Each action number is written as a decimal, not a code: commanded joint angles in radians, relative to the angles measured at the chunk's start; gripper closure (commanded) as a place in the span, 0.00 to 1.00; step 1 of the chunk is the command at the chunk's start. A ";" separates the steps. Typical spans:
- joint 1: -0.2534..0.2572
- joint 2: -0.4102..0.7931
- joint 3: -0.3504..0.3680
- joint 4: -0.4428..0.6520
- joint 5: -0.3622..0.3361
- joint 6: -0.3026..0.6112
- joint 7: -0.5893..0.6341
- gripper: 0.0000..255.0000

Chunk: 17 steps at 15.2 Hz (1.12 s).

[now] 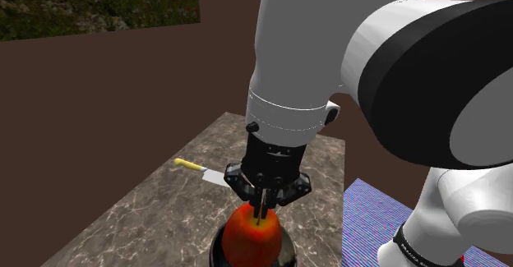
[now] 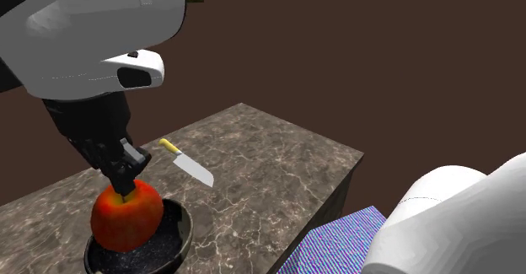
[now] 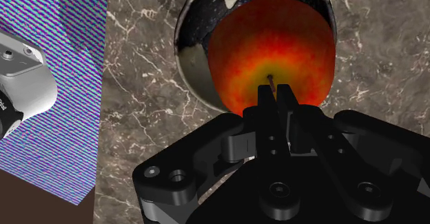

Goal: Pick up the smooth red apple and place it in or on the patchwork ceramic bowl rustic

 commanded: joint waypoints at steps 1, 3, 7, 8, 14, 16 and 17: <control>0.000 0.000 0.000 0.000 0.000 0.000 0.000 0.00; 0.000 0.000 0.000 0.000 0.000 0.000 0.000 0.00; 0.000 -0.009 -0.009 0.026 -0.002 -0.035 -0.001 0.00; 0.000 -0.016 -0.017 0.054 -0.005 -0.070 -0.001 0.00; -0.001 -0.025 -0.031 0.106 -0.011 -0.131 0.000 0.00; -0.001 -0.025 -0.031 0.106 -0.011 -0.131 0.000 0.00; -0.001 -0.025 -0.031 0.106 -0.011 -0.131 0.000 0.00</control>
